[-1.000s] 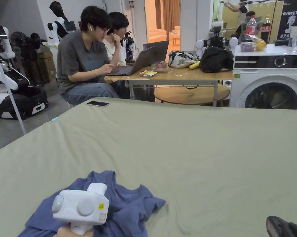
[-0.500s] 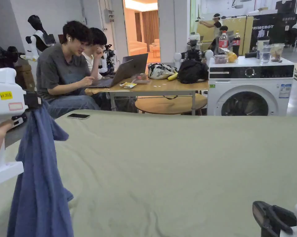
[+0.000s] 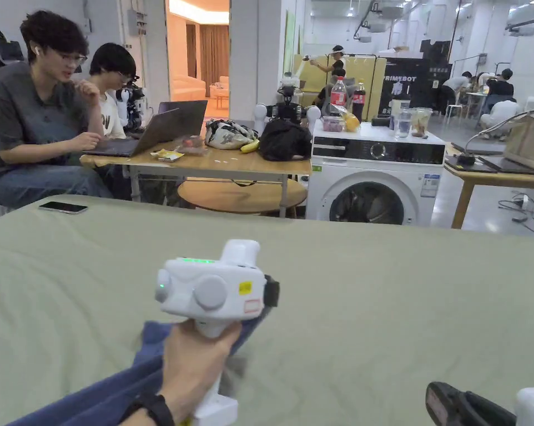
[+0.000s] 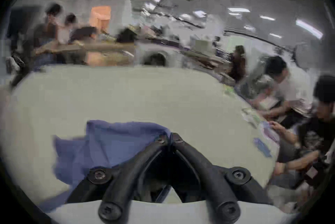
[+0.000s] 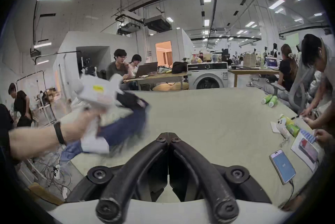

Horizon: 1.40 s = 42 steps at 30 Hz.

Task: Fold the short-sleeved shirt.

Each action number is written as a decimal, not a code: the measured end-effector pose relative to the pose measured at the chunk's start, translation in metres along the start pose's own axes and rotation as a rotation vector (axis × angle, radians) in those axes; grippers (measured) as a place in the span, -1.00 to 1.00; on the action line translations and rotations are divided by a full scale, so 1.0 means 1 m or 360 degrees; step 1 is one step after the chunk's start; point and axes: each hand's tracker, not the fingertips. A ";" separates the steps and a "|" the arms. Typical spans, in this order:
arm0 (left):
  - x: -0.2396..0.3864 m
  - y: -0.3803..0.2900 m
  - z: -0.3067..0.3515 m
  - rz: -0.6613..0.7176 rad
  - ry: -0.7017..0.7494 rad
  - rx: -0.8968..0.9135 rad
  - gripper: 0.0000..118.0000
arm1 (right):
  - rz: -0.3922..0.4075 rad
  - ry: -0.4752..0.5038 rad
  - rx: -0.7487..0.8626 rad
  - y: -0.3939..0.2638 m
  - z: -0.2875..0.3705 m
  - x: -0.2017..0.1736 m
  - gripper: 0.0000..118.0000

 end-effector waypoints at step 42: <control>-0.032 -0.086 0.236 -0.0067 0.0373 0.0390 -1.00 | 0.0042 -0.0109 0.0003 -0.003 -0.012 0.020 -1.00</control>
